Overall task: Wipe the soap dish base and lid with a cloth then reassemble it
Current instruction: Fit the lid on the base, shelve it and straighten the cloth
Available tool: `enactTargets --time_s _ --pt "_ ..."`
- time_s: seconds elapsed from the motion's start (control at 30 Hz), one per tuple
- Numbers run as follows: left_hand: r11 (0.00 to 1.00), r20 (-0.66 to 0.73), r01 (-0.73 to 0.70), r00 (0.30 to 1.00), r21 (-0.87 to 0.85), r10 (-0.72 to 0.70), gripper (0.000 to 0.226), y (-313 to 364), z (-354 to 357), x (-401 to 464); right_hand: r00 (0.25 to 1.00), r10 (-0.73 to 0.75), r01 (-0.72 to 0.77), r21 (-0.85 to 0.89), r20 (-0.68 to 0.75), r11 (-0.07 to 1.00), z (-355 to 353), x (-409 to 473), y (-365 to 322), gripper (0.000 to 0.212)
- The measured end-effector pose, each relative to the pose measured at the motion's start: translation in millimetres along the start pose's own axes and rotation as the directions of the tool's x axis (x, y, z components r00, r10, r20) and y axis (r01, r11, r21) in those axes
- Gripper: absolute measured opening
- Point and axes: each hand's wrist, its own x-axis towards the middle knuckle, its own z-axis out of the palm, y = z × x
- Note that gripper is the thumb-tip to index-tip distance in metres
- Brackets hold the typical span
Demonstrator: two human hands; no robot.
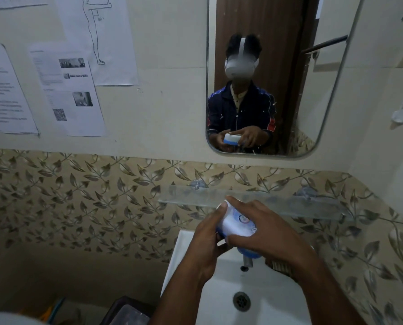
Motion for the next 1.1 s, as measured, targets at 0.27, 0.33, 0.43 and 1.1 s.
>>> enactTargets --time_s 0.27,0.33,0.43,1.1 --pt "0.994 -0.2 -0.085 0.977 -0.075 0.068 0.025 1.8 -5.2 7.6 0.938 0.297 -0.105 0.67 -0.179 0.735 10.7 -13.1 23.3 0.083" --pt "0.991 -0.242 -0.09 0.968 -0.095 0.065 0.032 -0.8 -5.5 10.9 0.894 0.406 -0.114 0.782 -0.188 0.613 21.0 -15.4 25.4 0.069" --pt "0.985 -0.269 -0.117 0.96 -0.124 0.08 0.046 -5.5 -2.7 14.1 0.843 0.515 -0.095 0.9 -0.153 0.424 29.5 -14.9 31.4 0.056" --pt "0.873 -0.298 -0.219 0.88 0.435 0.369 0.022 -14.0 17.4 107.0 0.745 0.638 -0.158 0.877 -0.196 0.454 29.8 67.0 99.8 0.037"
